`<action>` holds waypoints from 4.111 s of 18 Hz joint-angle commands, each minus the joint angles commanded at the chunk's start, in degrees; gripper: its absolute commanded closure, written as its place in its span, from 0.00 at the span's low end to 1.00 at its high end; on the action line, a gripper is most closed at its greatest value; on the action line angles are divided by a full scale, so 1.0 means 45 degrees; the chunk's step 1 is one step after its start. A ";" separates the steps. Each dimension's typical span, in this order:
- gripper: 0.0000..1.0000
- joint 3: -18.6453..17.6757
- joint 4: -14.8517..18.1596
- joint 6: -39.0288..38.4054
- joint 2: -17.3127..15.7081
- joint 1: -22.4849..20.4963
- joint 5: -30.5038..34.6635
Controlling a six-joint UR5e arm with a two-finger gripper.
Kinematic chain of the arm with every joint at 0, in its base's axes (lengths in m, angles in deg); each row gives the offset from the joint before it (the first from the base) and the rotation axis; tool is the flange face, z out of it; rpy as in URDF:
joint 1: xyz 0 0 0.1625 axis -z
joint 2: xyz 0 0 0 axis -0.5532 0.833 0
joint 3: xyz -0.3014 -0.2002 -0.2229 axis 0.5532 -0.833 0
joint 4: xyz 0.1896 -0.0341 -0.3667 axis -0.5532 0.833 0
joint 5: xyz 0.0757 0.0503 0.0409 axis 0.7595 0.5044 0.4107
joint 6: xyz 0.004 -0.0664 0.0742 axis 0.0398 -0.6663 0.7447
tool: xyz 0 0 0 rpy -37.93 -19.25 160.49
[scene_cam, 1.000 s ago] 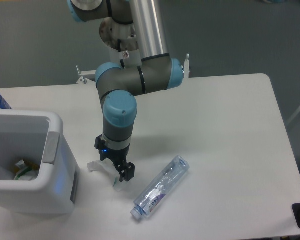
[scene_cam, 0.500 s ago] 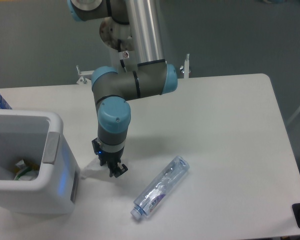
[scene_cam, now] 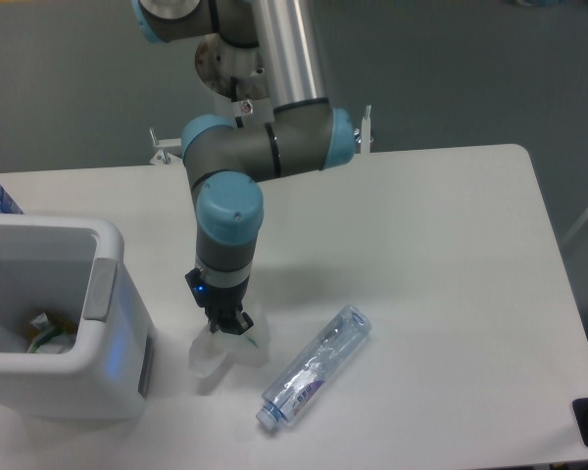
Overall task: Place the trash in the trash can
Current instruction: 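Close the gripper on the crumpled white paper and lift it, then carry the white paper over the trash bin and release it, then move the open gripper to the clear water bottle and lower, then close the gripper around the bottle's middle and lift it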
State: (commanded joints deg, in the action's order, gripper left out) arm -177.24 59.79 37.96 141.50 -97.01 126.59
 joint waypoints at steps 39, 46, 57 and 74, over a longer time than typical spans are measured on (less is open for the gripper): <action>0.00 0.2970 0.0199 -0.5216 -0.2189 0.0979 -0.5356; 0.00 0.4005 0.0082 -0.4416 -0.0258 -0.1445 -0.5084; 0.00 0.4240 0.0277 -0.3048 0.2185 -0.1780 -0.1747; 0.00 0.4865 0.0668 -0.2910 0.4490 -0.0002 0.3061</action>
State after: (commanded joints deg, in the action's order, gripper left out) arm -155.35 62.80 24.87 161.71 -97.02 140.36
